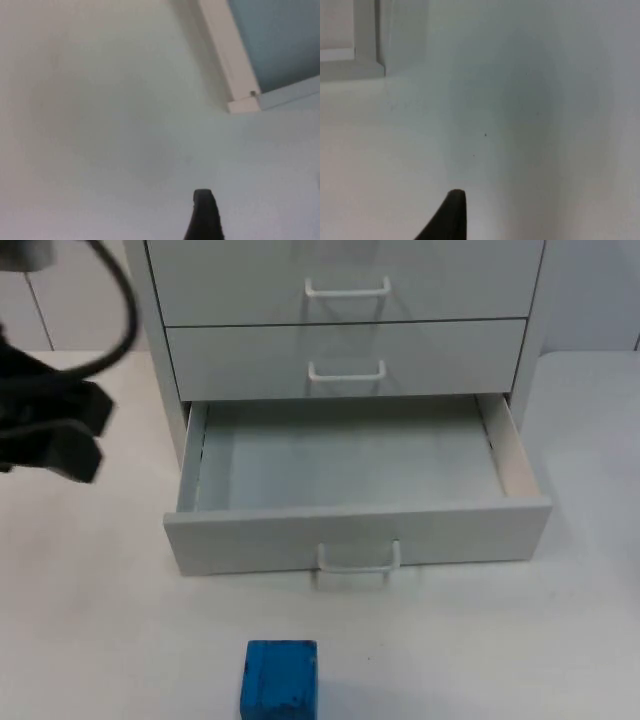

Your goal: Open the drawer with the left hand, place the block into the drawer with the right hand, then close the drawer with the left hand.

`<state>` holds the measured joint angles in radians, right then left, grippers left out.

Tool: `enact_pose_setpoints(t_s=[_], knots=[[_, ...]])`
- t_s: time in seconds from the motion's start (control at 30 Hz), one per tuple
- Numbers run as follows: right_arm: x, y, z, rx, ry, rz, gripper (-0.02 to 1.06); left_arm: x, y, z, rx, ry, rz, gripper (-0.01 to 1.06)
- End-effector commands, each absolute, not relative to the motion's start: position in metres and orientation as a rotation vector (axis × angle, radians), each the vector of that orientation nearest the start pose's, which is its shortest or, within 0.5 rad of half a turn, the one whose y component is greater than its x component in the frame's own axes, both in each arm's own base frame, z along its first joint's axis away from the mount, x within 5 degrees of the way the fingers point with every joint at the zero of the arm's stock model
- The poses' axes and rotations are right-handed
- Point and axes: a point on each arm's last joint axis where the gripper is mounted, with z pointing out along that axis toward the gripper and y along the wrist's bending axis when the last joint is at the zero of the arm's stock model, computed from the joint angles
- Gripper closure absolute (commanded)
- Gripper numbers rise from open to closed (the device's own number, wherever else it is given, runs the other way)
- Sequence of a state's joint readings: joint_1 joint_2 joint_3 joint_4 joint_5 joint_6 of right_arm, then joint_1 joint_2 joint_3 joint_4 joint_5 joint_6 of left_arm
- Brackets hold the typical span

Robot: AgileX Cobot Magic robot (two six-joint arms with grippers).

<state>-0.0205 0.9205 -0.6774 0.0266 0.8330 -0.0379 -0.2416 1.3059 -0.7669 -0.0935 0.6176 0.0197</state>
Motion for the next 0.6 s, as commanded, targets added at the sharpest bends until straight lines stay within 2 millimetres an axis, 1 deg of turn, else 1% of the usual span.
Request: enact_pose_setpoints(t_s=[0.0, 0.03, 0.07, 0.2, 0.27, 0.4, 0.43, 0.47, 0.57], knots=[[0.162, -0.002, 0.281, 0.005, 2.549, 0.017, 0.01, 0.230, -0.049, 0.242, 0.185, 2.622, -0.156, 0.46], [0.162, -0.002, 0.281, 0.005, 2.549, 0.017, 0.01, 0.228, -0.044, 0.245, 0.161, 2.619, -0.149, 0.46], [0.162, -0.002, 0.281, 0.005, 2.549, 0.017, 0.01, 0.228, -0.044, 0.245, 0.161, 2.619, -0.149, 0.46], [0.162, -0.002, 0.281, 0.006, 2.549, 0.020, 0.01, 0.219, -0.029, 0.257, 0.111, 2.595, -0.113, 0.46], [0.162, -0.001, 0.281, 0.011, 2.549, 0.030, 0.01, 0.216, -0.028, 0.260, 0.114, 2.589, -0.105, 0.46], [0.162, 0.001, 0.281, -0.010, 2.549, 0.056, 0.01, 0.204, -0.026, 0.271, 0.119, 2.551, -0.095, 0.46], [0.162, 0.002, 0.281, -0.011, 2.548, 0.069, 0.01, 0.200, -0.025, 0.272, 0.119, 2.542, -0.095, 0.46], [0.162, 0.002, 0.281, -0.011, 2.548, 0.069, 0.01, 0.200, -0.025, 0.272, 0.119, 2.542, -0.095, 0.46], [0.161, 0.006, 0.281, -0.048, 2.548, 0.122, 0.01, 0.185, -0.023, 0.273, 0.117, 2.500, -0.097, 0.46]])
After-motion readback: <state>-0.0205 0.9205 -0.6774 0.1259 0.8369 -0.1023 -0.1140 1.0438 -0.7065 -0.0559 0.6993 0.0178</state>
